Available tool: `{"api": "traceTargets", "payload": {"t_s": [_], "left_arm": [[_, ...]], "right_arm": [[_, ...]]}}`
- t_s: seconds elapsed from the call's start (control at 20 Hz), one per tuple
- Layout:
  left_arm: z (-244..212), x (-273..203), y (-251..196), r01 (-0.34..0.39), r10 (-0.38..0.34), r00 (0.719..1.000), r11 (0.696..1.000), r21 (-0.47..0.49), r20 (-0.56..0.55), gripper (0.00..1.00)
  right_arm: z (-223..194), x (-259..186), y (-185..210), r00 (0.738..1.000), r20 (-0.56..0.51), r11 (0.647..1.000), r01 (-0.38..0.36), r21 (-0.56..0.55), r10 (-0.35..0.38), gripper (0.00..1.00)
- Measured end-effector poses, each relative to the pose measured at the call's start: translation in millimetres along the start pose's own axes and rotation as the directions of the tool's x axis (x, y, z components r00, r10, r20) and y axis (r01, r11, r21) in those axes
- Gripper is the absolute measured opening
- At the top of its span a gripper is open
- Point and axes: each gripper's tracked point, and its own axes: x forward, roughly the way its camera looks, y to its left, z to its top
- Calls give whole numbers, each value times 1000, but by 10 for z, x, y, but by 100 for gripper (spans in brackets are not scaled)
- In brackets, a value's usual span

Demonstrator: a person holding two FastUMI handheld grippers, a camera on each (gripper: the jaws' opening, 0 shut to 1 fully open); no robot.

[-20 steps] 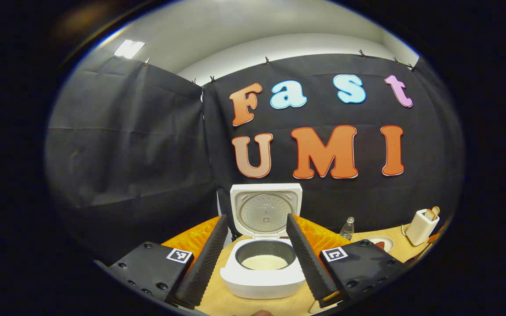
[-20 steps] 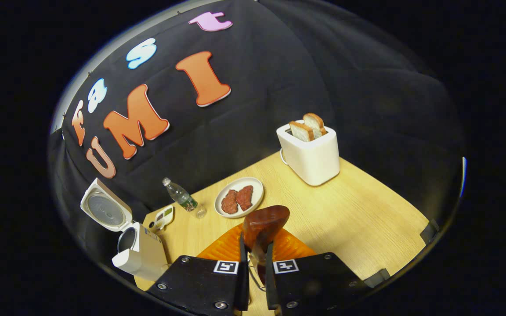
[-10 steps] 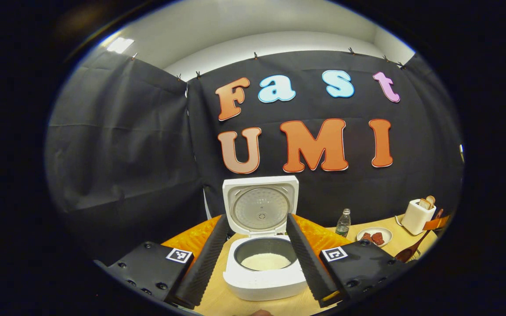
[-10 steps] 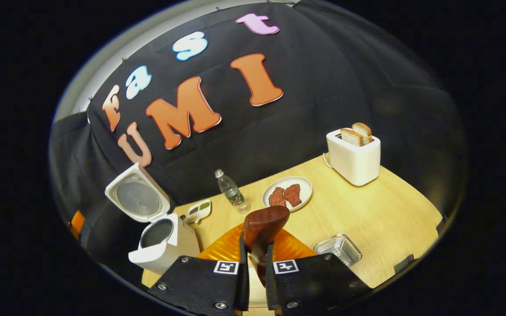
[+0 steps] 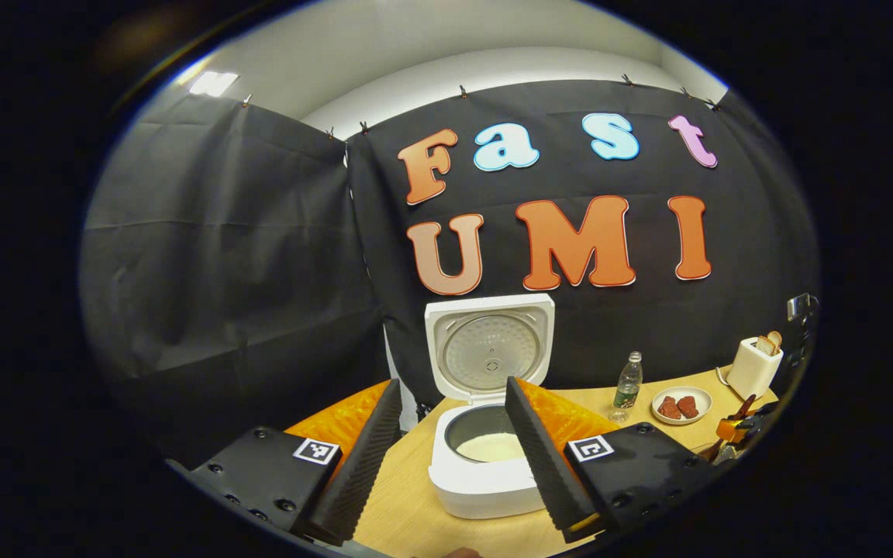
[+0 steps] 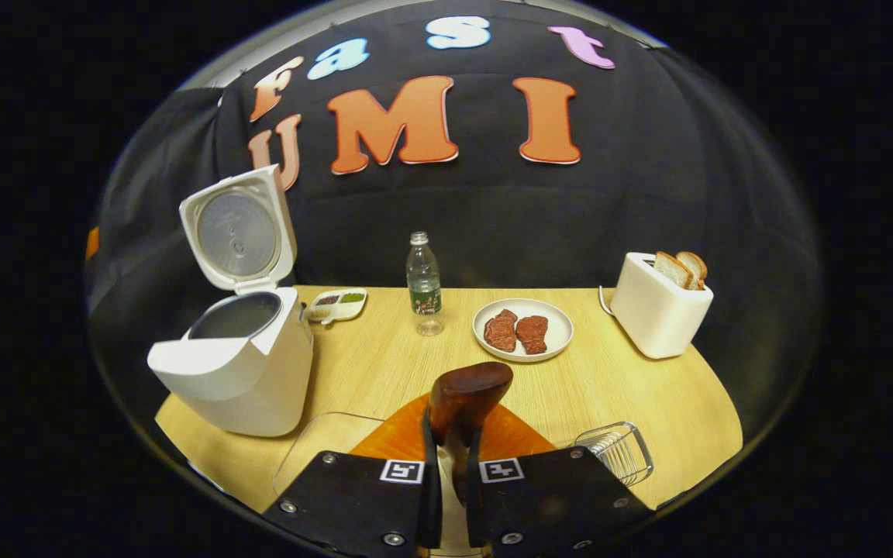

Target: Close the left gripper, press the button to open the rice cooker; take a wooden spoon from the chopstick holder with the right hand, scoop a spoonful of rice and pour it into the rice cooker, then put the wooden spoon back into the chopstick holder.

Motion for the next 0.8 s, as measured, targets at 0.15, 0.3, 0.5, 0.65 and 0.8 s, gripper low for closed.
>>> {"api": "traceTargets", "payload": {"t_s": [0.15,0.3,0.5,0.65,0.8], "left_arm": [[-24,-35,96,-28,29,1000,1000,13,-7,86],[-55,-46,162,-45,46,999,999,11,-23,86],[-121,-47,246,-58,59,997,998,22,-46,92],[-179,-38,305,-60,61,996,998,26,-64,92],[-233,-47,343,-58,60,995,998,34,-79,86]], "right_arm": [[-139,67,108,999,40,996,7,-86,-4,12],[-271,47,208,997,76,987,18,-158,-6,12],[-382,-43,353,997,79,988,32,-150,-20,12],[-426,-103,445,998,56,998,8,-58,-5,12],[-417,-96,535,999,22,994,-29,107,27,12]]}}
